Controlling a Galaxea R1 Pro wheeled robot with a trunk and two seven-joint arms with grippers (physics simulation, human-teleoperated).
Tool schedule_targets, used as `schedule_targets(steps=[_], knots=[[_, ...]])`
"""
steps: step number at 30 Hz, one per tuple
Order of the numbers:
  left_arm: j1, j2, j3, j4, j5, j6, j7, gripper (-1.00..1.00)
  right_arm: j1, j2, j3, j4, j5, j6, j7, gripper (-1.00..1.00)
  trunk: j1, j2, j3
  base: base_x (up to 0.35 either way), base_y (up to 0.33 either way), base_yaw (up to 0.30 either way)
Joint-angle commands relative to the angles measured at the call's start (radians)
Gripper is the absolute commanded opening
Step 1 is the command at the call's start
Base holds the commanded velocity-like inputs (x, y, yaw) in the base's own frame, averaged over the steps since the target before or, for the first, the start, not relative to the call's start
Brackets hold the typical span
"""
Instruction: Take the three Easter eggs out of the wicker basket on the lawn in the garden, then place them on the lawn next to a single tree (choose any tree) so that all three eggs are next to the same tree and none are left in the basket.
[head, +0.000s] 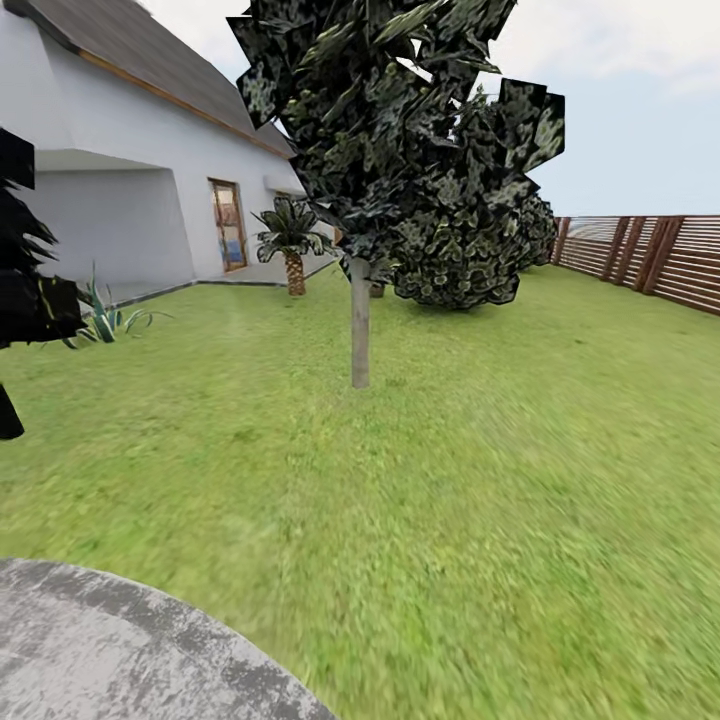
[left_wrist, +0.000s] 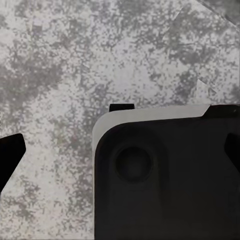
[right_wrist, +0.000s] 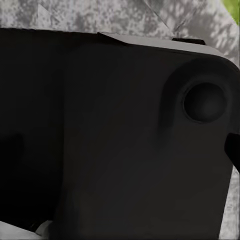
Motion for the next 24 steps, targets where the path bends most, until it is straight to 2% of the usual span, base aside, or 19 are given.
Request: schedule_targets(steps=[1, 24], knots=[[0.000, 0.000, -0.001, 0.000, -0.001, -0.003, 0.002, 1.00, 0.000, 0.000, 0.007, -0.001, 0.000, -0.002, 0.000, 1.00, 0.001, 0.000, -0.002, 0.337, 0.000, 0.192], [0.000, 0.000, -0.001, 0.000, -0.001, -0.001, 0.001, 1.00, 0.000, 0.000, 0.008, 0.000, 0.009, -0.003, 0.000, 1.00, 0.001, 0.000, -0.025, 0.336, 0.000, 0.181]])
